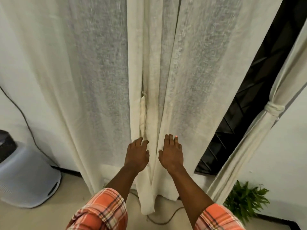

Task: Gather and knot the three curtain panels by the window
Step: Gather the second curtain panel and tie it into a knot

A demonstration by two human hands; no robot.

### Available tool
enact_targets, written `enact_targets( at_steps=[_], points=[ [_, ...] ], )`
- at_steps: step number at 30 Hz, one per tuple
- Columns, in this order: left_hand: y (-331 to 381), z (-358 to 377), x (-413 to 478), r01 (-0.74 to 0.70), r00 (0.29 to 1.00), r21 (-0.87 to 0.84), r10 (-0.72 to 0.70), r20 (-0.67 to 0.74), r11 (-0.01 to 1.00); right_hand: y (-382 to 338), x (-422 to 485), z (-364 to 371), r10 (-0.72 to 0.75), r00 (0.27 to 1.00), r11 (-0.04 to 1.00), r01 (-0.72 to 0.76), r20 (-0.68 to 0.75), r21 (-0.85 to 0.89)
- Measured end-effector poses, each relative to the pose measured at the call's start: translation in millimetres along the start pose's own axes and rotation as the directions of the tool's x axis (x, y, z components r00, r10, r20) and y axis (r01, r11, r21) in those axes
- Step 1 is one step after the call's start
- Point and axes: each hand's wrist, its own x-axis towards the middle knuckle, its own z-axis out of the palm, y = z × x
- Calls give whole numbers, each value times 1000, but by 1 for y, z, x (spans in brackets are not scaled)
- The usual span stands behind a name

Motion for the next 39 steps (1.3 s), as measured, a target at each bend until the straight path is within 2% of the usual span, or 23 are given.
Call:
enact_targets(
  at_steps=[4,9,12,15,19,22,25,28,31,32,33,34,36,39],
  points=[
    [17,-11,57,-50,996,-72,44,-80,996,13,49,-21,17,999,1000,-16,-38,19],
    [30,-36,130,-165,968,-94,143,-207,982,31,110,-70,63,984,997,-56,-169,51],
    [42,-75,177,-219,932,-110,175,-319,969,38,146,-124,111,943,993,-91,-315,79],
    [56,-131,220,-230,879,-93,166,-447,969,41,176,-191,184,866,982,-136,-465,135],
    [74,-208,268,-289,730,-78,167,-662,954,43,197,-267,258,730,966,-190,-633,175],
    [91,-250,289,-326,694,-157,123,-709,932,48,204,-304,299,629,953,-239,-718,188],
    [105,-279,301,-393,610,-105,173,-774,914,48,213,-329,364,504,926,-290,-783,244],
    [119,-305,308,-430,499,51,284,-819,901,43,222,-357,360,407,921,-297,-840,251],
    [138,-324,318,-478,314,372,551,-773,796,39,230,-384,350,320,928,-246,-881,279],
    [144,-329,323,-476,268,448,610,-746,757,38,232,-391,356,301,927,-232,-884,295],
    [149,-333,329,-476,254,470,627,-736,744,37,234,-399,367,288,925,-217,-885,313],
    [154,-337,334,-482,280,431,600,-749,763,38,235,-405,379,277,921,-203,-883,332],
    [162,-344,339,-483,399,230,447,-801,845,39,236,-415,403,248,913,-177,-881,368],
    [165,-354,344,-380,546,-14,212,-810,925,40,235,-427,418,196,907,-143,-887,396]
  ],
)
